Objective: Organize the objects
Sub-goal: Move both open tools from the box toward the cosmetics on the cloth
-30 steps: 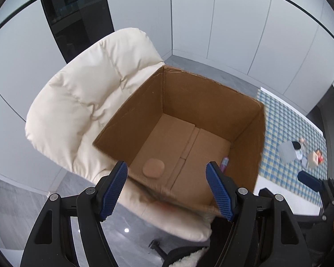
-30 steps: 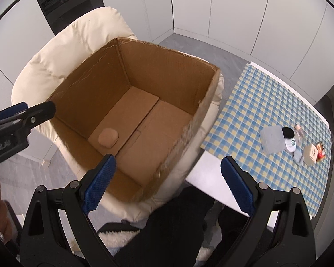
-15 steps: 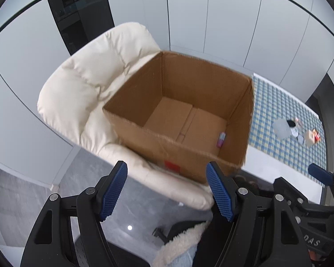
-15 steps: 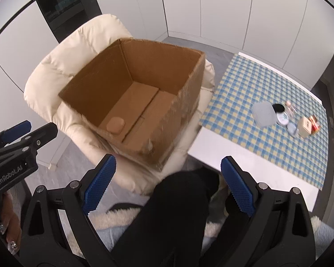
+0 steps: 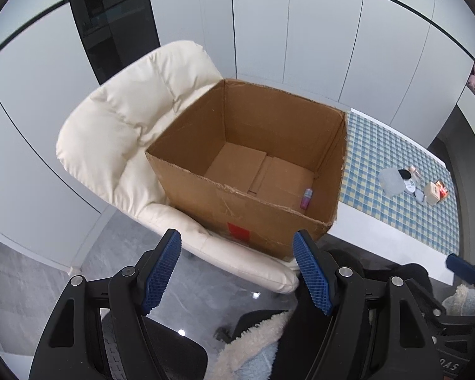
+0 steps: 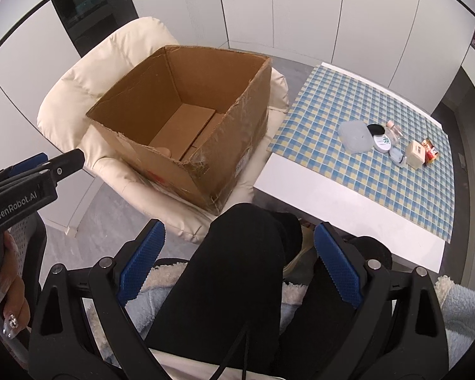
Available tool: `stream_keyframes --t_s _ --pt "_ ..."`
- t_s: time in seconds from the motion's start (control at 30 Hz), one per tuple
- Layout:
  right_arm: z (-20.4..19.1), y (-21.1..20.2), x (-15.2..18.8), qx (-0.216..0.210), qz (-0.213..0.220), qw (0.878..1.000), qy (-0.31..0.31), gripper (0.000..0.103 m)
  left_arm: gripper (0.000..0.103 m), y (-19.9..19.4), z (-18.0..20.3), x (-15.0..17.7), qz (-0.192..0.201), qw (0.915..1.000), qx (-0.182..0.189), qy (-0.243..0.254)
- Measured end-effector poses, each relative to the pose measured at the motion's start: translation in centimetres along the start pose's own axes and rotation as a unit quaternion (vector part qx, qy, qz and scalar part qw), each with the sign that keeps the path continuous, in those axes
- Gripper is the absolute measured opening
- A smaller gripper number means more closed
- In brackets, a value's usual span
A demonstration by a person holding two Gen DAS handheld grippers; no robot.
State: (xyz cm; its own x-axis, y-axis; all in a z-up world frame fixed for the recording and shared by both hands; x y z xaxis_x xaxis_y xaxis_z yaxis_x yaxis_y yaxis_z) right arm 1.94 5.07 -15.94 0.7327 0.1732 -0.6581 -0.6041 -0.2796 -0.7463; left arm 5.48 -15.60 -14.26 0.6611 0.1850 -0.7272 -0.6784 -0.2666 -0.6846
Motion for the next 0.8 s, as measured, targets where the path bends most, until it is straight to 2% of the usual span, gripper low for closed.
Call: stream_keyframes --t_s 0.17,0.43,0.8 --pt "0.5 -0.5 -0.4 0.016 0.010 1.000 -0.002 0.097 0.074 0.3 0.8 0.2 0.001 1.0000 0.008 0.003" --pt "3.4 -1.0 -1.3 0.032 0.024 0.999 0.028 0.097 0.074 1.5 4.3 -0.1 0.003 0.9989 0.031 0.034" --pt "10.3 -2.9 -0.5 0.084 0.036 0.994 0.067 0.097 0.074 2.3 10.6 -1.0 0.012 0.9940 0.091 0.060"
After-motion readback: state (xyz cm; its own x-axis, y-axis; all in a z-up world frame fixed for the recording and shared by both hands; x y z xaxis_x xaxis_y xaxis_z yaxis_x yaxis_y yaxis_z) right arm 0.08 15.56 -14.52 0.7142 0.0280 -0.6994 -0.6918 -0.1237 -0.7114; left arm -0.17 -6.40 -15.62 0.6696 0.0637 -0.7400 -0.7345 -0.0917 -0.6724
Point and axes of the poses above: each gripper's, at about its wrist camera, not at the fingertips, and y roughly the way its jaws point, z to its right, x to its underside, the point moved 5 cm from there along y, roughly the way its jaws point, and after that the axes turned 14 degrees about z, right-handed, at the moved point
